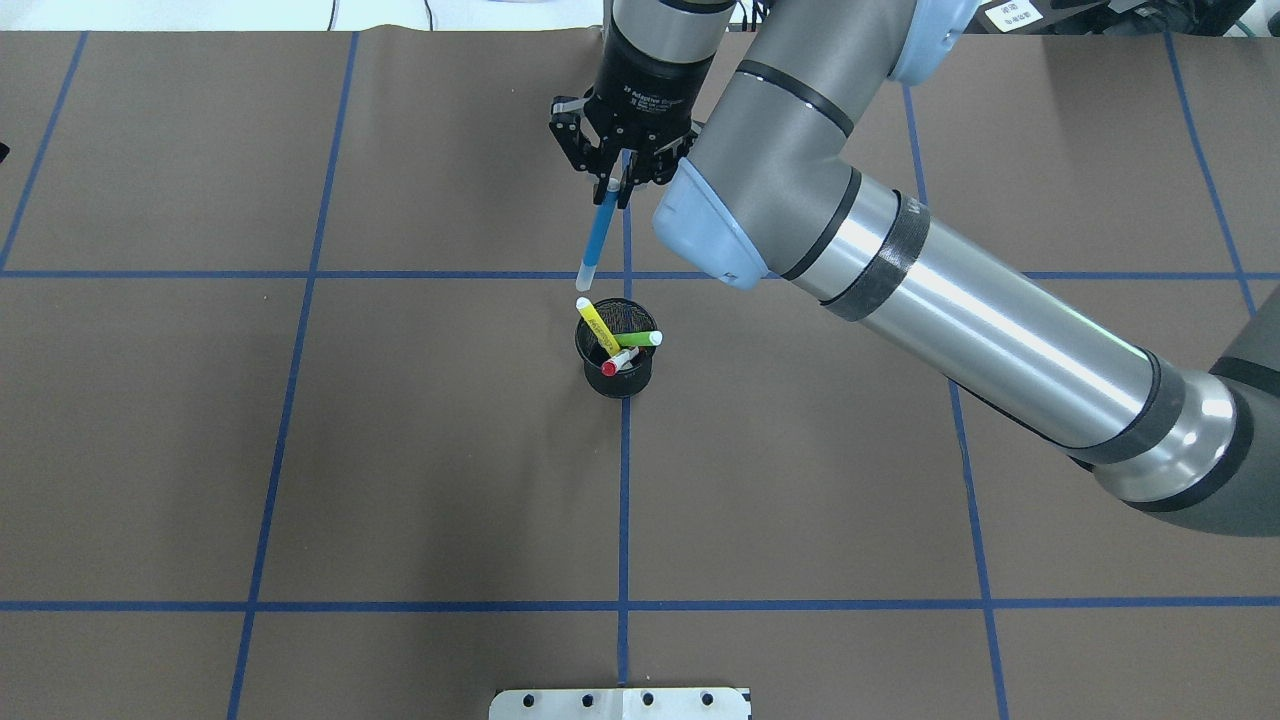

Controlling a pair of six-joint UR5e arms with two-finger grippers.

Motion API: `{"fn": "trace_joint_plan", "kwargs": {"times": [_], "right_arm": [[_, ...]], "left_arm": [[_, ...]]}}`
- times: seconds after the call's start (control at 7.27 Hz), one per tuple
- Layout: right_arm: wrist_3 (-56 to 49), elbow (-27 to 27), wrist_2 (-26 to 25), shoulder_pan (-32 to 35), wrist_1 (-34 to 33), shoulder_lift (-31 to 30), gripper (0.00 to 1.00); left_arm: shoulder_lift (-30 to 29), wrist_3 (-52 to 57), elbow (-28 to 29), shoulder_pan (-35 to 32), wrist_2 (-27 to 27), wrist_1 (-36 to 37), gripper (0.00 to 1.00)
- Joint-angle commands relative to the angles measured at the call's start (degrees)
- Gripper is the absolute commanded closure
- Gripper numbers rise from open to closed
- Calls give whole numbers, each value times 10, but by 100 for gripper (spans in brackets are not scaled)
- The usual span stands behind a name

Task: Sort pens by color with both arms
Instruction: 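Lift the blue highlighter out of the cup with the right gripper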

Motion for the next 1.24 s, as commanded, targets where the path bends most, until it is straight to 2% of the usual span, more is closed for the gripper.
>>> {"fn": "trace_joint_plan", "kwargs": {"times": [0.0, 0.14, 0.41, 0.55, 0.69, 0.83, 0.96, 1.1], "right_arm": [[1, 9, -127, 2, 4, 3, 100], [0, -1, -210, 0, 18, 4, 100], [0, -46, -335, -8, 65, 7, 100], [1, -82, -476, -43, 82, 12, 100], [20, -128, -547, -57, 128, 9, 100], [52, -168, -580, -66, 165, 8, 100], [58, -208, -664, -91, 200, 2, 100], [75, -240, -702, -104, 255, -4, 100]], "left_arm": [[-1, -2, 2, 0, 0, -1, 0], [-2, -20, 2, 0, 0, -2, 0], [-2, -31, 4, 5, 0, -2, 0], [-3, -42, 6, 18, 1, -3, 0], [-8, -46, 12, 25, 1, -3, 0], [-10, -47, 20, 29, 1, -3, 0], [-12, -47, 26, 33, 1, -4, 0], [-18, -47, 43, 34, 1, -18, 0]]}}
